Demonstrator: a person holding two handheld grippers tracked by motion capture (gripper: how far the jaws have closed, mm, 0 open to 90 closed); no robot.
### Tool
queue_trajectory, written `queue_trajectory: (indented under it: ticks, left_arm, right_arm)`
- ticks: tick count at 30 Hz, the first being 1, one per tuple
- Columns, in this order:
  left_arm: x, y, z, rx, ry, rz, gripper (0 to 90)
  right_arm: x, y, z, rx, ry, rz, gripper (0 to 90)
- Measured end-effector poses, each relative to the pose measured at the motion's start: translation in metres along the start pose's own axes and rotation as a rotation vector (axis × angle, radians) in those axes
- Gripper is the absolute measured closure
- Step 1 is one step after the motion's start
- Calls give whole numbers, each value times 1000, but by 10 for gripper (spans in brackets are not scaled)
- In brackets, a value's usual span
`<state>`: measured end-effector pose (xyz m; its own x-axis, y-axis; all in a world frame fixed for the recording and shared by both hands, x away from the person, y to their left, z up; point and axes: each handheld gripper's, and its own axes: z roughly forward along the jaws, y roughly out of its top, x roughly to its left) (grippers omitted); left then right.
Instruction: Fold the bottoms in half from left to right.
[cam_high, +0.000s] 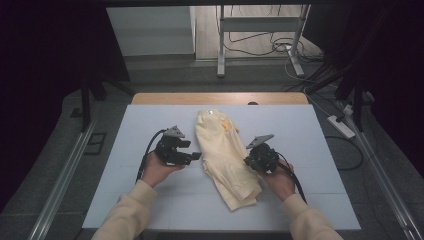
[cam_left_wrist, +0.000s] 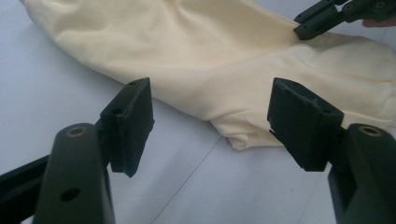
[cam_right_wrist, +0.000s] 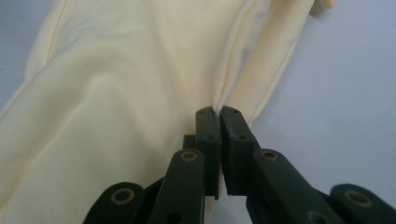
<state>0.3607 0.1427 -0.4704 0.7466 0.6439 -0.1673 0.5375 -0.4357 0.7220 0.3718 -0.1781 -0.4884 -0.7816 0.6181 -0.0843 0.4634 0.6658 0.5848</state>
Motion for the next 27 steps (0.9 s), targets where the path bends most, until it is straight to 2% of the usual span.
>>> queue_trajectory:
  ticks: [5,10,12,13,16,20,21,27]
  left_arm:
    - [0,0,-2,-11,-2,-2,312]
    - [1,0,-1,-8,0,-2,307]
    - [1,1,-1,-10,-1,-2,306]
    - [1,1,-1,-12,-1,-1,306]
    - [1,1,-1,-16,0,-3,306]
    - [0,2,0,-14,3,-2,305]
    - [0,2,0,-13,4,-2,305]
    - [1,1,-1,-19,9,-7,304]
  right_arm:
    - [-2,-6,-9,12,0,0,864]
    - [-6,-18,-4,44,36,44,861]
    - [-7,-21,-2,41,41,55,805]
    - [-7,-21,-3,36,36,58,737]
    - [-4,-19,-15,-30,7,66,604]
    - [5,-14,-32,-103,46,34,527]
    - [9,-12,-34,-117,69,23,509]
    - [29,-6,-30,-106,139,-28,474]
